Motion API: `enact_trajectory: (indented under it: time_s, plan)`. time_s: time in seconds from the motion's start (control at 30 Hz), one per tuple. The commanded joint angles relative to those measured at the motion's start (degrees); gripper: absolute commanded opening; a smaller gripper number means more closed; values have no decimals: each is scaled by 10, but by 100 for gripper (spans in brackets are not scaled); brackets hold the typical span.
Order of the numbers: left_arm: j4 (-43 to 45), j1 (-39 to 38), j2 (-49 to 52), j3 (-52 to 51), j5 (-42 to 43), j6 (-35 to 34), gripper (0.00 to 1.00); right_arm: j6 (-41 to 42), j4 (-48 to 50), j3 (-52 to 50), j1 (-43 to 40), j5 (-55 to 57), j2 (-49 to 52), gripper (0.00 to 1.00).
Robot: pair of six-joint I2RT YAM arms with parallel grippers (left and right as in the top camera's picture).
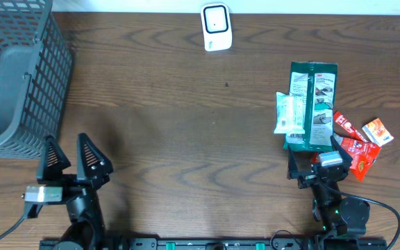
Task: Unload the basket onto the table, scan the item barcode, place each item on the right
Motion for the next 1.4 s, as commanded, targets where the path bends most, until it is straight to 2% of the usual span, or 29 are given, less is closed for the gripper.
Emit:
enact_trajectory:
  time_s: [0.0,0.23,0.43,0.6,0.93,1.0,1.2,1.37]
  plan:
    - [7,-2,-5,-19,9,7,85,-8,-2,-1,-2,-7,-4,99]
    - [7,-2,-5,-59,9,7,85,-8,-2,-1,-2,-7,-4,99]
    - [-71,-2,-5,-61,9,7,85,-8,-2,-1,-2,-7,-4,99]
    - [-186,-2,-5,-61,7,17,85,-8,-2,-1,-2,-7,-4,99]
    - [-320,-2,-5,-61,8,85,85,-8,-2,-1,-2,-7,-4,99]
    - [-329,-2,-5,-61,24,110,85,-8,-2,-1,-2,-7,-4,99]
    - [-339,-2,-5,-61,138,214,85,-8,-2,-1,-2,-7,-4,99]
    - [-348,-2,-5,-61,138,223,85,-8,-2,-1,-2,-7,-4,99]
